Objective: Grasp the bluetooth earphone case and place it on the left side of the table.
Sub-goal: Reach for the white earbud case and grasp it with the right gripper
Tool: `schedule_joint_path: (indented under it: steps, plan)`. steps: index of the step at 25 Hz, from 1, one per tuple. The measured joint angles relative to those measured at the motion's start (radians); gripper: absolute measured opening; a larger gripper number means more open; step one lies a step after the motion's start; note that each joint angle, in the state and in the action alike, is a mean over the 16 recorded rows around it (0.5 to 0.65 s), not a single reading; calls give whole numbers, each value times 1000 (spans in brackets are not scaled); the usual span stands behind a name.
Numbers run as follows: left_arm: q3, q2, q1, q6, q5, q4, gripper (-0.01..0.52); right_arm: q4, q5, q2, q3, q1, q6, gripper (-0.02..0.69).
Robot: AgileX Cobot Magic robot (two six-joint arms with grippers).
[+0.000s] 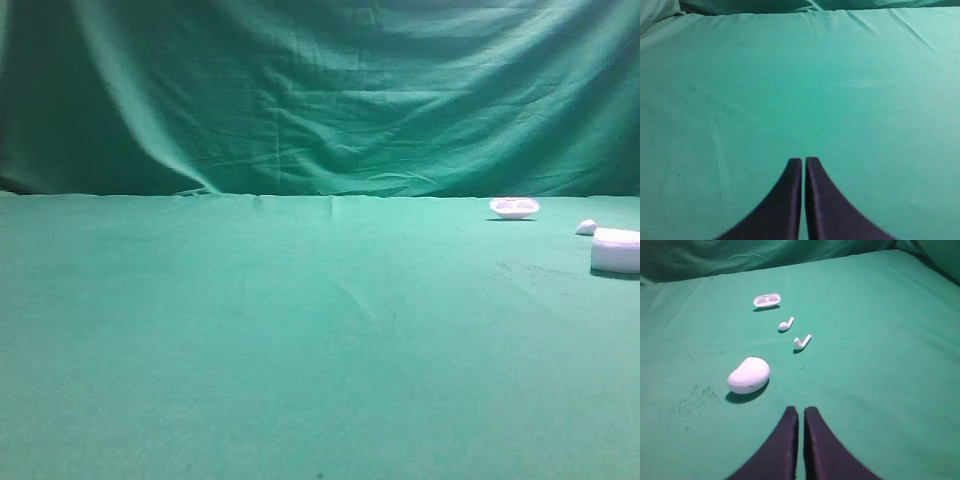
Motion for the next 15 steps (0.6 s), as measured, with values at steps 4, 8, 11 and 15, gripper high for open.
schedule_joint_path:
  steps: [4, 8, 11, 15]
  plan:
    - [0, 0, 0, 0, 0, 0, 0, 0, 0, 0, 0, 0, 0, 0]
    - [0, 0, 0, 0, 0, 0, 0, 0, 0, 0, 0, 0, 0, 0]
    - [0, 0, 0, 0, 0, 0, 0, 0, 0, 0, 0, 0, 0, 0]
    - [0, 0, 0, 0, 0, 0, 0, -1, 0, 0, 0, 0, 0, 0]
